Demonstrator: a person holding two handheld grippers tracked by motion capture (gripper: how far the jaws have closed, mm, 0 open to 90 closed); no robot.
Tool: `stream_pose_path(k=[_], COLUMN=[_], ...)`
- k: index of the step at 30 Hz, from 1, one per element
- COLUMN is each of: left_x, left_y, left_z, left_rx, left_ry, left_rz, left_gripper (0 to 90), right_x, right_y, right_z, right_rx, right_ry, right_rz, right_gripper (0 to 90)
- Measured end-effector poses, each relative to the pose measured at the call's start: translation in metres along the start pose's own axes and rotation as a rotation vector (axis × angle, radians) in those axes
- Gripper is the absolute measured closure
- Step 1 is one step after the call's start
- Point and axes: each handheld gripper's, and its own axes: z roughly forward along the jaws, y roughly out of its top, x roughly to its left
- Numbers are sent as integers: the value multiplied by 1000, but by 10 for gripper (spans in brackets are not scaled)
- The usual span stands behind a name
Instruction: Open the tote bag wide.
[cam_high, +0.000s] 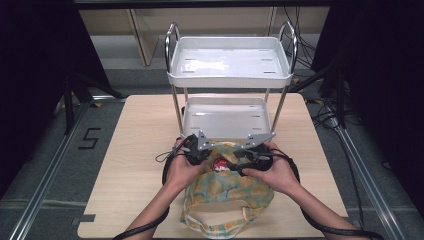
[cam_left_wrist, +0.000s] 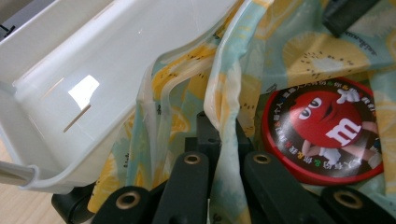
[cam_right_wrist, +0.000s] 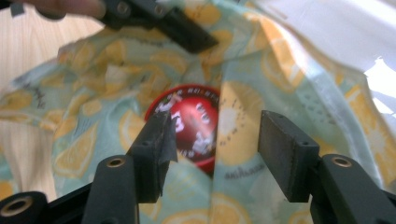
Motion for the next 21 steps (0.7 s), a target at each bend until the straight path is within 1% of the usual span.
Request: stream_pose_path(k=[1,2,3,5,6,7,8,9,10,11,12,13,14,15,16,17,18,19,20,21], left_x=[0,0,0,-1,0,-2,-2,-2,-2,-2,-2,-2,-2,-1,-3,-3,-2,-3,-3,-1], left_y=[-1,-2,-3,-4,-5,-5,-6,-6,-6,-7,-7,-8,-9,-9,-10,-11,-12,-12,-13,-14], left_z=[0,1,2,3,3,4,5,6,6,7,8,9,10,11,12,13,13,14,14,14], left_rx=[1,5,11,15,30,20,19,30,29,31,34,43,48,69,48,47,60,51,64,82], left_ry=[-7,-6,-1,-8,1,-9,-8,-3,-9,-3,5,8,-7,-5,-5,-3,1,-5,-8,0], left_rz=[-2,-2,1,-3,14,-2,-3,7,1,4,7,13,7,21,8,7,18,6,15,30], left_gripper=[890,890,889,889,889,889,889,889,889,889,889,888,888,888,888,888,887,887,886,886], right_x=[1,2,3,5,5,5,4,2,0,-3,-7,-9,-12,-13,-16,-18,-19,-21,-22,-23], right_y=[-1,-3,-5,-8,-10,-11,-13,-14,-14,-15,-15,-16,-18,-20,-22,-23,-25,-26,-27,-29], right_z=[0,0,0,-1,0,-1,1,0,-2,-2,-5,-6,-4,-3,-2,-1,-1,-2,-2,0], right_rx=[7,25,32,59,66,80,60,59,56,26,38,45,44,46,51,67,77,99,111,116], right_ry=[7,16,15,21,25,22,17,4,-3,-20,-36,-49,-68,-75,-92,-108,-133,-134,-146,-176], right_rz=[-1,-4,-12,-43,-55,-65,-60,-76,-67,-60,-53,-54,-64,-50,-58,-45,-38,-34,-25,-24], right_gripper=[452,438,421,394,380,369,363,365,369,390,419,468,480,504,525,552,564,578,592,612])
